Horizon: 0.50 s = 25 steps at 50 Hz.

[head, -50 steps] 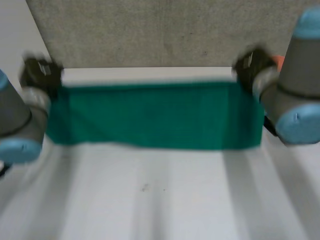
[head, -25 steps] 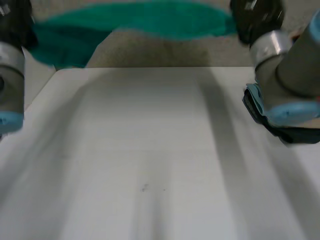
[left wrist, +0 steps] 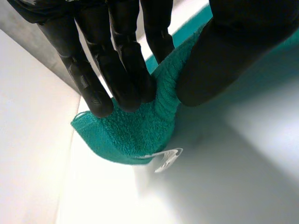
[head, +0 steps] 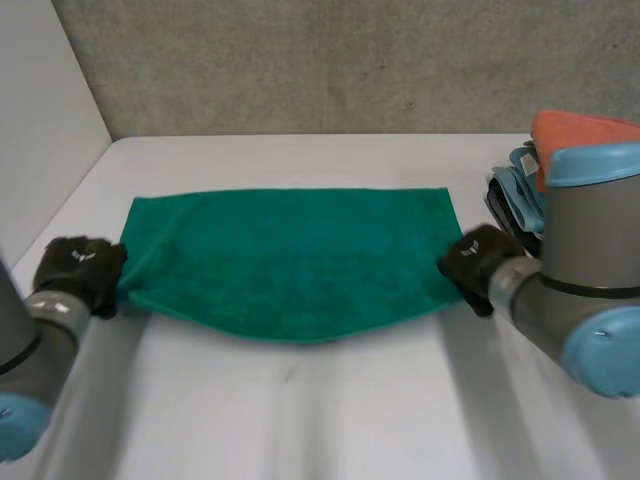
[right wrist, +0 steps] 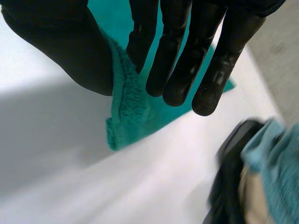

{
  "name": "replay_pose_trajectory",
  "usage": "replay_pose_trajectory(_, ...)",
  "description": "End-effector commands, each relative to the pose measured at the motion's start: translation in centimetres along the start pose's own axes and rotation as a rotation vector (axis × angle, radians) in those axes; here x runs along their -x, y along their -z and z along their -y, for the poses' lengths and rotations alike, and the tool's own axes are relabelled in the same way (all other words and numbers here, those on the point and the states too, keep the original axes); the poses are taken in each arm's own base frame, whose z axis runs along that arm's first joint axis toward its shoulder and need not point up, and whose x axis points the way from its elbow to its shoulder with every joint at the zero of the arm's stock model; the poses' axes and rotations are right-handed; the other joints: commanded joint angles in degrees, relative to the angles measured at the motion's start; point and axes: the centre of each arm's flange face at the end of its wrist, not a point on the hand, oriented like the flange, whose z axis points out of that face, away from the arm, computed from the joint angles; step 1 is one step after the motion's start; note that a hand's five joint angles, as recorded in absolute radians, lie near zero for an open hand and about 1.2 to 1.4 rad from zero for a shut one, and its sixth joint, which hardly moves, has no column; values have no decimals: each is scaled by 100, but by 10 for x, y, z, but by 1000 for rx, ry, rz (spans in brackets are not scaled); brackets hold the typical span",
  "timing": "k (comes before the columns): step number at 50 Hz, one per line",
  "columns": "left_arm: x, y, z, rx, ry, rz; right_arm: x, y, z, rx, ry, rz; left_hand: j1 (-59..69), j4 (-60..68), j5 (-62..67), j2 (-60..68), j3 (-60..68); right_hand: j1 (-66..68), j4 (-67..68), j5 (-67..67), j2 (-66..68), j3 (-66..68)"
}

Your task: Fold the laundry.

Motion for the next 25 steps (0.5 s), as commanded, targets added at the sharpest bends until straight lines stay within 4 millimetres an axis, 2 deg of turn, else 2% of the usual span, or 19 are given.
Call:
replay_pose_trajectory(1, 6, 62, -16, 146, -321, -80, 10, 58, -29, 184, 78, 171, 1475, 1126, 1396, 1138, 1163, 2375, 1188, 1299, 1282, 1241)
replay_pose_trajectory(2, 10, 70, -18, 163, -371, -77, 12, 68, -32, 194, 112, 194, 1475, 1126, 1396, 1138, 1163, 2375, 1188, 1299, 1282, 1241)
replay_pose_trajectory(4, 14, 76, -20, 168, -396, -66, 11, 72, -34, 185, 133, 195, 1475, 1126, 1396, 1138, 1163, 2375, 1188, 1299, 1282, 1241)
replay_pose_trajectory(9, 15, 71, -13, 107, -400, -72, -3, 64, -27, 113, 123, 123, 1475, 1126, 1396, 1138, 1163, 2375, 1188, 1299, 1282, 1241)
replay_pose_trajectory(12, 10, 51, -10, 52, -381, -109, -9, 51, -22, 83, 86, 81, 1475, 1126, 1396, 1138, 1163, 2375, 1188, 1299, 1282, 1241)
replay_pose_trajectory(15, 2, 23, -5, -19, -381, -116, -14, 27, -20, 61, 31, 37, 1475, 1126, 1396, 1138, 1163, 2375, 1188, 1299, 1282, 1241)
replay_pose_trajectory(21, -17, -27, 15, -118, -396, -47, -16, -5, -1, 4, 32, -57, 1475, 1126, 1396, 1138, 1163, 2375, 1188, 1299, 1282, 1241)
replay_pose_trajectory(24, -20, -43, 16, -121, -392, -3, -21, -24, 9, -17, 47, -131, 1475, 1126, 1396, 1138, 1163, 2375, 1188, 1299, 1282, 1241)
replay_pose_trajectory(25, -22, -55, 17, -123, -391, 25, -22, -28, 10, -19, 52, -148, 1475, 1126, 1396, 1138, 1163, 2375, 1188, 1299, 1282, 1241)
